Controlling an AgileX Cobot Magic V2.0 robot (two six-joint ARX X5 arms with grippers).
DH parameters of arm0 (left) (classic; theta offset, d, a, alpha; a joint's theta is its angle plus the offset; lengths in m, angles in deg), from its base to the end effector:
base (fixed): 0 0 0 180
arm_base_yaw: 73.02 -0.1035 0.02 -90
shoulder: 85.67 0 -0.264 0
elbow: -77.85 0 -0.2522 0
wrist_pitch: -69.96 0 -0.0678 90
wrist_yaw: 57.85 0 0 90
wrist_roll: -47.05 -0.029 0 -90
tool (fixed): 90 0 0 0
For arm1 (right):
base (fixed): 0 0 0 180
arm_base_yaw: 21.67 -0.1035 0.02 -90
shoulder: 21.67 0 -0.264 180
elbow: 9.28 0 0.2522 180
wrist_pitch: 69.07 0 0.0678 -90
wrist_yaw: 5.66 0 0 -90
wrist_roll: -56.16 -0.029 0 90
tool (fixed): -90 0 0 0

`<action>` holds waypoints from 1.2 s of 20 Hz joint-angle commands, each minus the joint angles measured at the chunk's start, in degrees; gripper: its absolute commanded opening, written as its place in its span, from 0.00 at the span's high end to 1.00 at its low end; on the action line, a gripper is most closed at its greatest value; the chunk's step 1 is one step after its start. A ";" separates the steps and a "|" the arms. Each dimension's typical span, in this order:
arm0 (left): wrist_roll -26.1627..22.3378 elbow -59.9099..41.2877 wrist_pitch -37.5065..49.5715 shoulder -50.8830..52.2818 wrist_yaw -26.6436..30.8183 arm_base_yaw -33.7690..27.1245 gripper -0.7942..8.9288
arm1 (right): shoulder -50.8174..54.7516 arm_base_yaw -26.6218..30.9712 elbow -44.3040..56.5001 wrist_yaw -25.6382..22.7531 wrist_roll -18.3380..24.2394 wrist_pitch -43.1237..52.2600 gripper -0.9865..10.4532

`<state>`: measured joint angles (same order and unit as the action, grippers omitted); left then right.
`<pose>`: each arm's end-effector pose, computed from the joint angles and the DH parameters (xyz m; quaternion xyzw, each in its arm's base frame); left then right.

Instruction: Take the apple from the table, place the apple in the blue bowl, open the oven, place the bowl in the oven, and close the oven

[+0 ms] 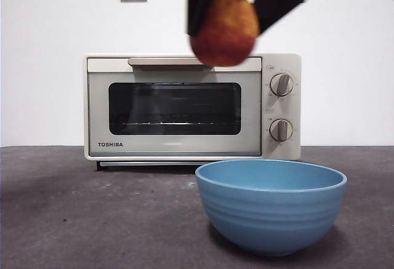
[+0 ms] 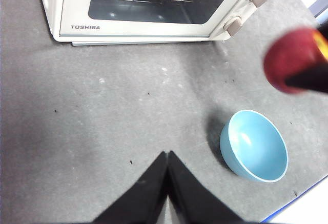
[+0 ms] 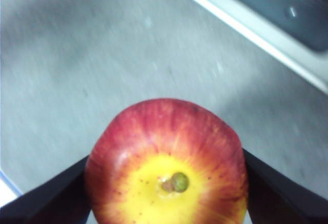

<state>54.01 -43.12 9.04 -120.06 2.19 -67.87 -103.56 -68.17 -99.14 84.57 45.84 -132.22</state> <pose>0.1046 -0.0240 0.3028 -0.1218 0.3209 -0.2676 0.9003 0.1980 0.2088 0.3204 -0.1081 0.4558 0.3118 0.8267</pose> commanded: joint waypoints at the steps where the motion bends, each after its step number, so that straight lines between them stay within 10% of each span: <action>1: -0.50 0.96 0.52 -0.26 -0.11 0.13 0.91 | 2.08 -0.68 5.97 -0.28 0.46 1.03 0.66; 11: -0.46 0.96 0.55 -0.31 -0.11 0.13 0.91 | 5.51 -3.41 29.05 1.70 -5.35 23.08 0.64; 24: 0.11 0.96 2.12 -0.57 -0.11 0.17 0.91 | 5.99 -5.05 29.97 -0.61 -4.22 23.58 0.52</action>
<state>54.05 -43.12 10.29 -120.24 2.19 -67.85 -97.73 -72.60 -67.69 84.24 40.98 -109.38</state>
